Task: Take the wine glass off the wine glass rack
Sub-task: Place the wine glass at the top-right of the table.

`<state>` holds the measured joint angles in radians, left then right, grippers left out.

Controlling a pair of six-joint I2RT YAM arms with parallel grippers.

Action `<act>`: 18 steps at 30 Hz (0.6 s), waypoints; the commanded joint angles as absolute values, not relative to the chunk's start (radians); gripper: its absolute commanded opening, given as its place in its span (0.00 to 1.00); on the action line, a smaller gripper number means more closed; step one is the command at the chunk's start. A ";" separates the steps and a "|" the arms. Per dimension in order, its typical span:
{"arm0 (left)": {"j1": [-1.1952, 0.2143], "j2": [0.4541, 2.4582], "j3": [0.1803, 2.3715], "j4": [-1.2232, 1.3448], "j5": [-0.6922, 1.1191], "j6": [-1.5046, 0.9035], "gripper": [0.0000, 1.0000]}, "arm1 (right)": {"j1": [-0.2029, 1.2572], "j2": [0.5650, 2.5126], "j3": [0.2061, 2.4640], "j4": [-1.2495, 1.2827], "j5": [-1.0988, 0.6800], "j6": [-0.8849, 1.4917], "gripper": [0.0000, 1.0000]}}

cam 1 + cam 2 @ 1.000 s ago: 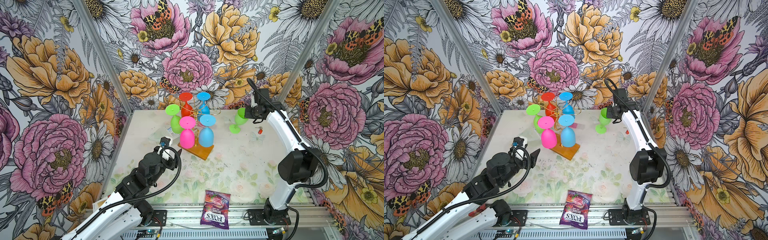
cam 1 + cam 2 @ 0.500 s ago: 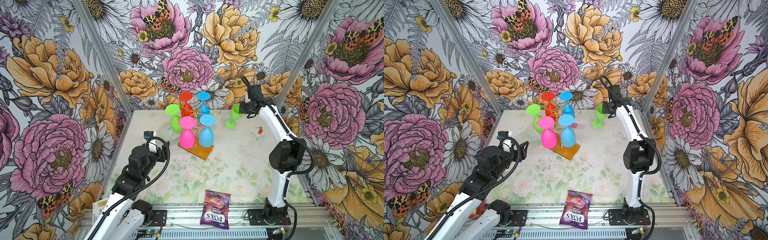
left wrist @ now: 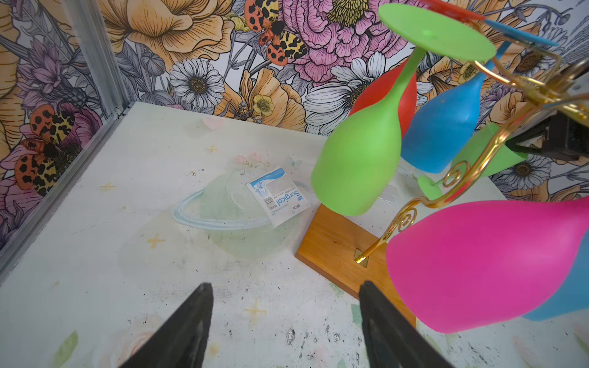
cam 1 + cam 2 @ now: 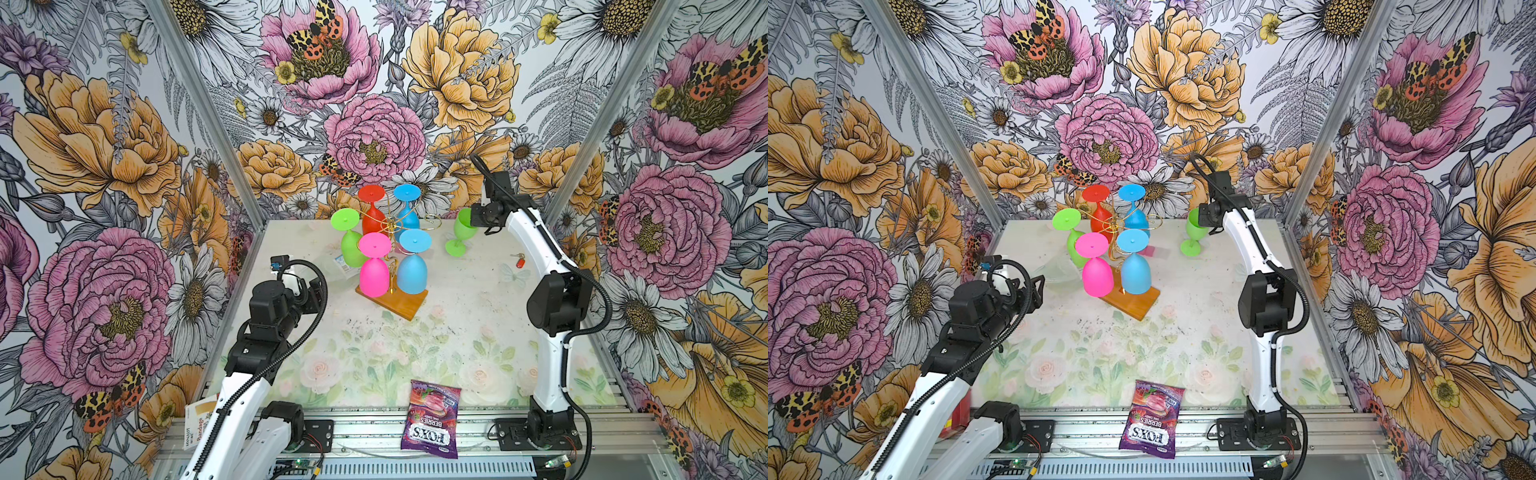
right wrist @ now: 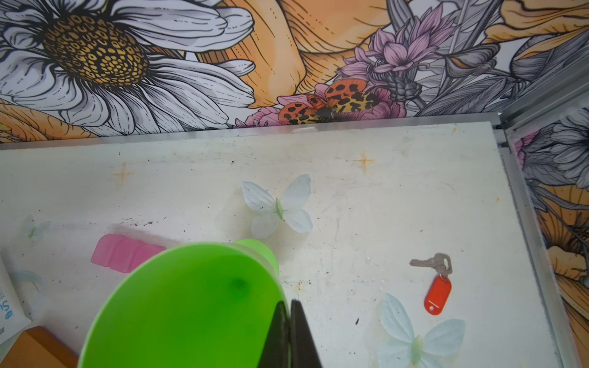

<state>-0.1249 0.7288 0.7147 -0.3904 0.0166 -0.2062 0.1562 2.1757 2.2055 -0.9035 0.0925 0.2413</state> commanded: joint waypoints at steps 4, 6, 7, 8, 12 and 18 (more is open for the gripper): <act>-0.065 0.756 0.747 -0.348 0.093 -0.233 0.75 | 0.171 2.212 2.250 -0.891 0.149 0.227 0.00; -0.056 0.764 0.746 -0.335 0.104 -0.235 0.75 | 0.173 2.220 2.250 -0.891 0.158 0.226 0.00; -0.054 0.768 0.747 -0.329 0.108 -0.235 0.75 | 0.175 2.221 2.251 -0.891 0.163 0.225 0.00; -0.054 0.772 0.748 -0.325 0.108 -0.231 0.75 | 0.176 2.223 2.251 -0.891 0.166 0.224 0.00; -0.053 0.791 0.758 -0.317 0.110 -0.222 0.75 | 0.182 2.230 2.249 -0.893 0.180 0.219 0.00; -0.054 0.807 0.761 -0.311 0.124 -0.222 0.75 | 0.192 2.242 2.247 -0.894 0.178 0.208 0.00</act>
